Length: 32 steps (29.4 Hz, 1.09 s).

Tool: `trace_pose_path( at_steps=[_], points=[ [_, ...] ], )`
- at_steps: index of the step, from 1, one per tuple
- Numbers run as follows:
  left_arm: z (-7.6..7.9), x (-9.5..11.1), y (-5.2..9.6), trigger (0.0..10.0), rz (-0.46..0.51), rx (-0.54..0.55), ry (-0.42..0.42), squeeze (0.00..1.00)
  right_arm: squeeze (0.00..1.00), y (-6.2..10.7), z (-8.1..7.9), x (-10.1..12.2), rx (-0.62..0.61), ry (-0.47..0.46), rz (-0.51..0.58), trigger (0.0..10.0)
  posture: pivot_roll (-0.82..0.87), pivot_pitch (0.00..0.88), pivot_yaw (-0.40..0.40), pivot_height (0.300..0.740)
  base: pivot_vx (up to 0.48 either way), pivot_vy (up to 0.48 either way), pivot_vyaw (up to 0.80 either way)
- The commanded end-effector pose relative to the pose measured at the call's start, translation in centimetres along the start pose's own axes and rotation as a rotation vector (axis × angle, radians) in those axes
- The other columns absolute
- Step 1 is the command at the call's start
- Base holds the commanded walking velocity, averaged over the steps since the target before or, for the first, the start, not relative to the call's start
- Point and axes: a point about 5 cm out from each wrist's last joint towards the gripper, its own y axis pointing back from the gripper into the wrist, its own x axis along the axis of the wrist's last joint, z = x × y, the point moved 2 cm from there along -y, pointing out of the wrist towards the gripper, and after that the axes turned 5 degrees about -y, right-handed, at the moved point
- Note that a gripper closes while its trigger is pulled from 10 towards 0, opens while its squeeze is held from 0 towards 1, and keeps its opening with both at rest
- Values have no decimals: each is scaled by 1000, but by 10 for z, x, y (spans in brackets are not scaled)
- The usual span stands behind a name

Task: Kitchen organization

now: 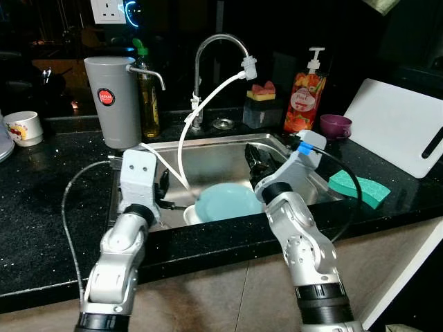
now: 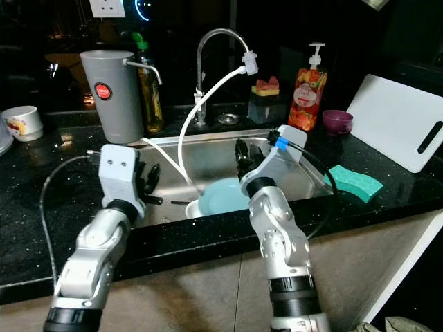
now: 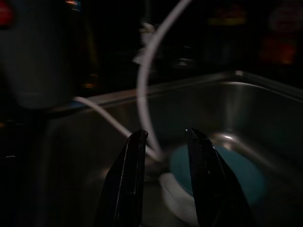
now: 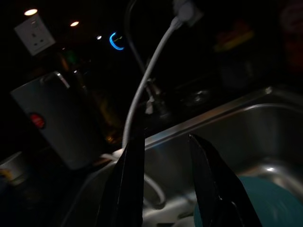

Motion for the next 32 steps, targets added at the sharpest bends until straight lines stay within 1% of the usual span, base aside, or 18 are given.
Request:
trace_pose_path(
  at_steps=[1,4,5,6,7,9,11,13,15,16,19,22,24,26,27,32],
  points=[
    [3,3,0,10000,-1,-9,7,0,0,2,0,4,-7,24,19,10000,103,50,-13,740,0,0,0],
    [3,6,0,10000,-13,-4,28,0,0,7,0,10,-6,63,45,10000,100,64,-25,740,0,0,0],
    [3,6,0,10000,-13,-4,28,0,0,7,0,10,-6,63,45,10000,100,64,-25,740,0,0,0],
    [2,7,0,10000,-12,3,37,0,0,9,0,12,-4,87,55,10000,100,67,-28,740,0,0,0],
    [2,7,0,10000,-12,3,37,0,0,9,0,12,-4,87,55,10000,100,67,-28,740,0,0,0],
    [-1,14,-1,10000,3,17,61,0,0,13,-1,18,-5,134,92,10000,107,72,-33,740,0,0,0],
    [-1,16,-1,10000,7,17,65,0,0,13,-1,19,-6,150,98,10000,108,71,-31,740,0,0,0],
    [-1,20,-1,10000,20,7,77,0,0,13,-2,21,-8,202,114,10000,106,74,-26,740,0,0,0],
    [-1,20,-1,10000,20,7,77,0,0,13,-2,21,-8,202,114,10000,106,74,-26,740,0,0,0],
    [0,22,-1,10000,25,1,86,0,0,13,-2,22,-11,215,119,10000,106,75,-26,740,0,0,0],
    [3,29,-1,10000,38,-18,106,0,0,15,-5,19,-32,213,114,10000,106,86,-21,740,0,0,0],
    [1,30,-2,10000,33,-19,102,0,0,19,-12,10,-24,212,96,10000,111,92,-12,740,0,0,0],
    [0,30,-2,10000,29,-19,100,0,0,22,-20,4,-7,207,84,10000,113,96,-4,740,0,0,0],
    [0,31,-2,10000,29,-19,99,0,0,22,-23,2,-2,208,82,10000,114,97,-2,740,0,0,0],
    [-1,32,-2,10000,29,-22,97,0,0,23,-26,0,5,212,81,10000,114,97,-2,740,0,0,0],
    [-1,34,-4,10000,32,-21,97,0,0,23,-26,0,2,215,81,10000,119,101,2,740,0,0,0]
  ],
)
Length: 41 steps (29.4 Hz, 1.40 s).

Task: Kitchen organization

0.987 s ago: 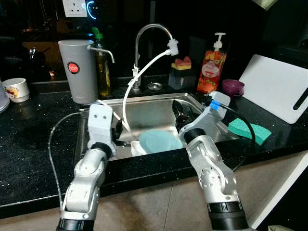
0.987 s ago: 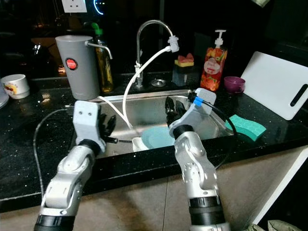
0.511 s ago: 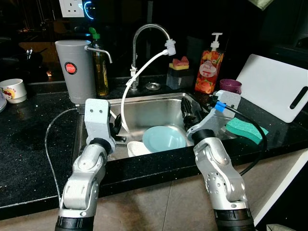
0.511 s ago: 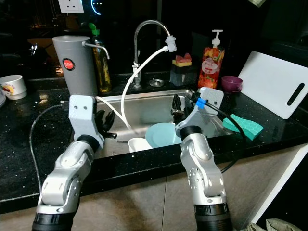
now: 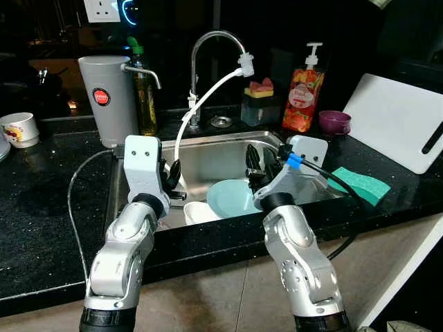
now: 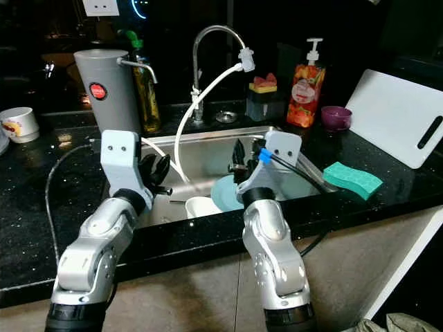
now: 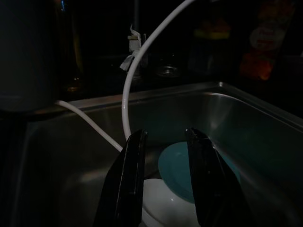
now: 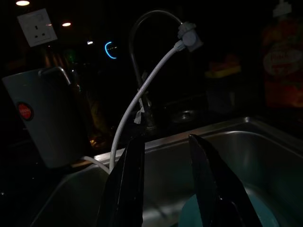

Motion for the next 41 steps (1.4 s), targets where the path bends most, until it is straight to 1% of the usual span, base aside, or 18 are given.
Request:
trace_pose_path(
  at_steps=[1,7,13,17,22,23,24,25,28,35,41],
  points=[
    [-2,7,-1,10000,15,-2,6,0,0,2,2,0,-13,11,-2,10000,119,101,2,740,0,0,0],
    [-4,7,-2,10000,14,12,4,0,0,2,8,1,-27,20,-2,10000,118,109,-14,740,0,0,0],
    [-3,6,-1,10000,9,21,13,0,0,2,7,1,-18,32,-6,10000,108,108,-16,740,0,0,0],
    [-4,6,-4,10000,9,23,16,0,0,2,7,2,-23,31,-4,10000,101,107,-23,740,0,0,0],
    [-5,11,-7,10000,25,27,13,0,0,2,9,3,-23,38,-2,10000,115,99,-17,740,0,0,0],
    [-11,13,-7,10000,30,34,-2,0,0,0,11,3,-29,43,3,10000,113,95,-17,740,0,0,0],
    [-15,13,-8,10000,30,39,-7,0,0,0,11,3,-33,43,5,10000,111,93,-18,740,0,0,0],
    [-15,13,-8,10000,30,39,-7,0,0,0,11,3,-33,43,5,10000,111,93,-18,740,0,0,0],
    [-21,13,-10,10000,30,67,-13,0,0,-2,9,6,-28,35,14,10000,116,90,-24,740,0,0,0],
    [-15,13,-10,10000,33,56,-13,0,0,-1,11,5,-23,48,4,10000,110,90,-27,740,0,0,0],
    [-16,13,-11,10000,34,58,-12,0,0,-3,14,8,-33,54,13,10000,101,89,-27,740,0,0,0]
  ],
)
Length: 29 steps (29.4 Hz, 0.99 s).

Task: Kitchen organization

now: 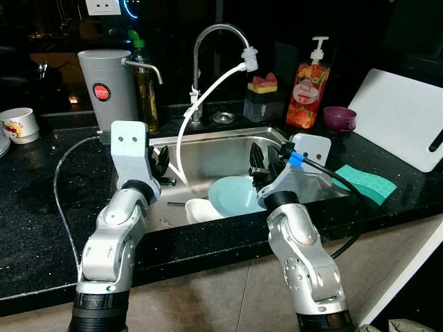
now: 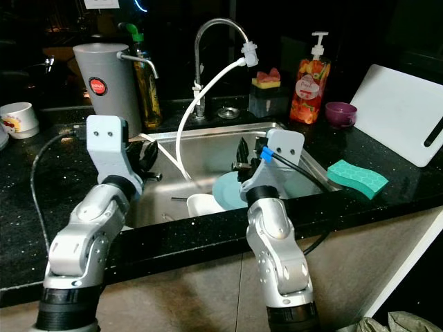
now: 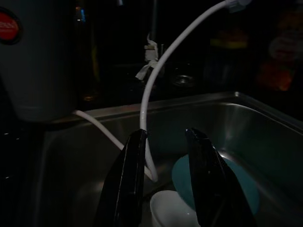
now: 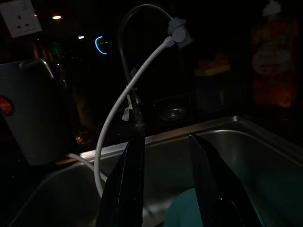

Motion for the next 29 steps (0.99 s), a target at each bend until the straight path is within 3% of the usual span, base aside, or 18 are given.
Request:
trace_pose_path(
  at_steps=[1,8,16,19,23,24,25,29],
  points=[
    [-1,0,-2,10000,3,4,2,0,0,-2,2,3,-3,7,3,10000,94,92,-23,740,0,0,0],
    [-5,2,-7,10000,13,4,-5,0,0,2,5,4,-17,20,9,10000,73,71,-9,740,0,0,0],
    [-37,-1,-7,10000,-55,132,-144,0,0,-1,5,1,4,31,-2,10000,98,47,-33,740,0,0,0],
    [-54,3,-6,10000,-39,201,-231,0,0,-6,5,7,4,34,17,10000,83,28,-40,740,0,0,0],
    [-88,3,-7,10000,-68,394,-242,0,0,-6,6,8,7,44,24,10000,81,16,-32,740,0,0,0],
    [-88,3,-7,10000,-68,394,-242,0,0,-6,6,8,7,44,24,10000,81,16,-32,740,0,0,0],
    [-112,4,-5,10000,-97,513,-257,0,0,-5,8,8,-3,49,28,10000,74,11,-15,740,0,0,0],
    [-146,9,1,10000,-122,650,-311,0,0,-5,13,10,-29,47,37,10000,79,16,-10,740,0,0,0]
  ],
)
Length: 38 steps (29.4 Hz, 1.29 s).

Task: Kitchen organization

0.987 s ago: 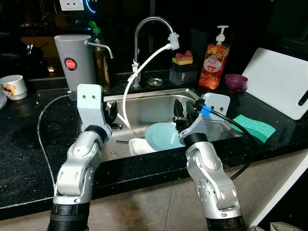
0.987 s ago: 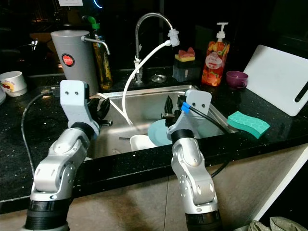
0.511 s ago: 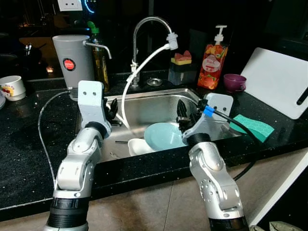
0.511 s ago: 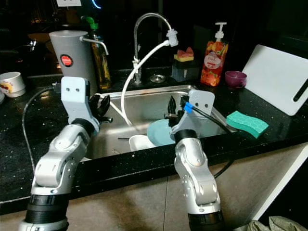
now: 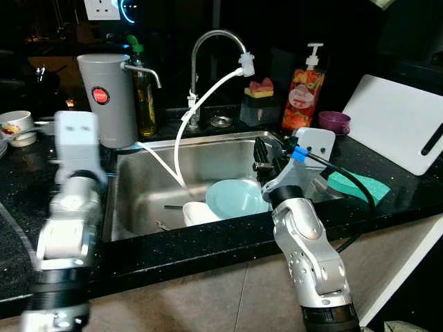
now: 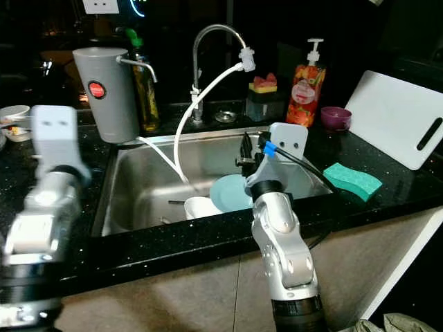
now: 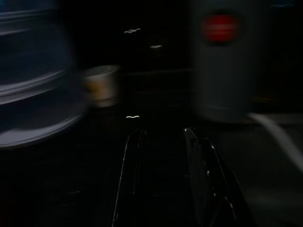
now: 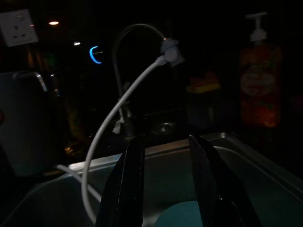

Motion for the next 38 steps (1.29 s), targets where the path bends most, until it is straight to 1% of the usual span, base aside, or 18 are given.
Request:
trace_pose_path(
  at_steps=[1,3,4,7,9,10,12,13,17,18,21,22,25,27,30,36,37,38],
  points=[
    [-11,-5,-4,10000,-31,64,-18,0,0,1,6,0,-27,6,8,10000,79,16,-10,740,0,0,0],
    [-26,-8,-9,10000,-41,132,-43,0,0,-1,8,1,-34,8,9,10000,74,23,-7,740,0,0,0],
    [-26,-8,-9,10000,-41,132,-43,0,0,-1,8,1,-34,8,9,10000,74,23,-7,740,0,0,0],
    [-47,-8,-14,10000,-14,219,-115,0,0,-2,8,3,-28,21,16,10000,67,18,-12,740,0,0,0],
    [-61,-9,-17,10000,-31,276,-101,0,0,-2,10,3,-28,28,16,10000,63,13,-14,740,0,0,0],
    [-61,-9,-17,10000,-31,276,-101,0,0,-2,10,3,-28,28,16,10000,63,13,-14,740,0,0,0],
    [-84,-7,-22,10000,-46,376,-46,0,0,-1,12,3,-31,35,12,10000,64,17,-28,740,0,0,0],
    [-84,-7,-22,10000,-46,376,-46,0,0,-1,12,3,-31,35,12,10000,64,17,-28,740,0,0,0],
    [-114,-8,-27,10000,-92,460,68,0,0,-2,12,1,-24,39,1,10000,77,18,-42,740,0,0,0],
    [-122,-8,-27,10000,-98,482,78,518,0,-3,11,0,-20,38,-2,10000,80,19,-48,740,0,0,0],
    [-129,-9,-27,10000,-100,506,82,518,0,-3,10,0,-14,37,-4,10000,80,19,-48,740,0,0,0],
    [-135,-9,-26,10000,-96,526,81,1000,0,-4,9,-1,-9,35,-7,10000,90,24,-62,740,0,0,0],
    [-151,-12,-21,10000,-96,589,66,1000,0,-5,6,-2,6,31,-14,10000,96,26,-70,740,0,0,0],
    [-165,-16,-17,10000,-117,637,86,1000,0,-5,5,-4,17,31,-23,10000,109,28,-85,740,0,0,0],
    [-178,-15,-15,10000,-131,668,96,1000,0,-7,4,-5,28,30,-27,10000,123,33,-89,740,0,0,0],
    [-194,-11,-12,10000,-144,709,100,1000,0,-10,4,-7,29,21,-31,10000,159,35,-91,740,0,0,0],
    [-197,-9,-12,10000,-145,711,95,459,0,-11,2,-8,31,14,-32,10000,160,38,-90,740,0,0,0],
    [-194,-6,-12,10000,-130,698,67,0,0,-12,-1,-9,38,7,-31,10000,158,40,-90,740,0,0,0]
  ],
)
